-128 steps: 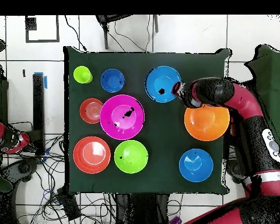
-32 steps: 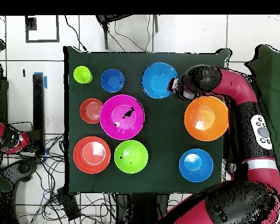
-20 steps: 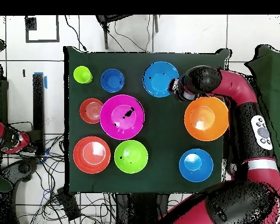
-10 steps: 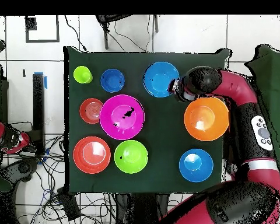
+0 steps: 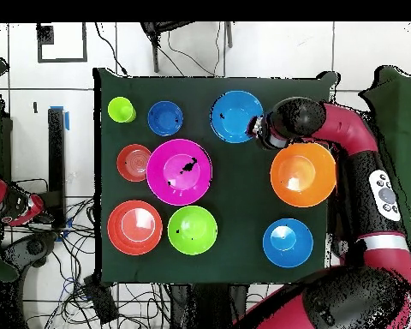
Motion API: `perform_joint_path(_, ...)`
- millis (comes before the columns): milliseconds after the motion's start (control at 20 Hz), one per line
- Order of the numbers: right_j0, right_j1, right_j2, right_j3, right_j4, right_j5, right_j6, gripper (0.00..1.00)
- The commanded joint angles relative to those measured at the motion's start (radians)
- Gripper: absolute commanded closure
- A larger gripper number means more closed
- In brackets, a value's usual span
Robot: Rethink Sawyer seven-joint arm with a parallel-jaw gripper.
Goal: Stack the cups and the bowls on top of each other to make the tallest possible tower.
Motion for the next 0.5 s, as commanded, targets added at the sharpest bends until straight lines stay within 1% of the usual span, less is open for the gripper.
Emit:
perform_joint_path(50, 0.023, 0.01, -0.022, 0.013, -0.022, 0.053, -0.224, 0.0)
perform_joint_path(300, 0.024, -0.012, -0.024, 0.03, -0.015, 0.066, -0.214, 0.0)
perform_joint_path(500, 0.028, -0.056, -0.037, 0.061, -0.016, 0.088, -0.199, 0.0)
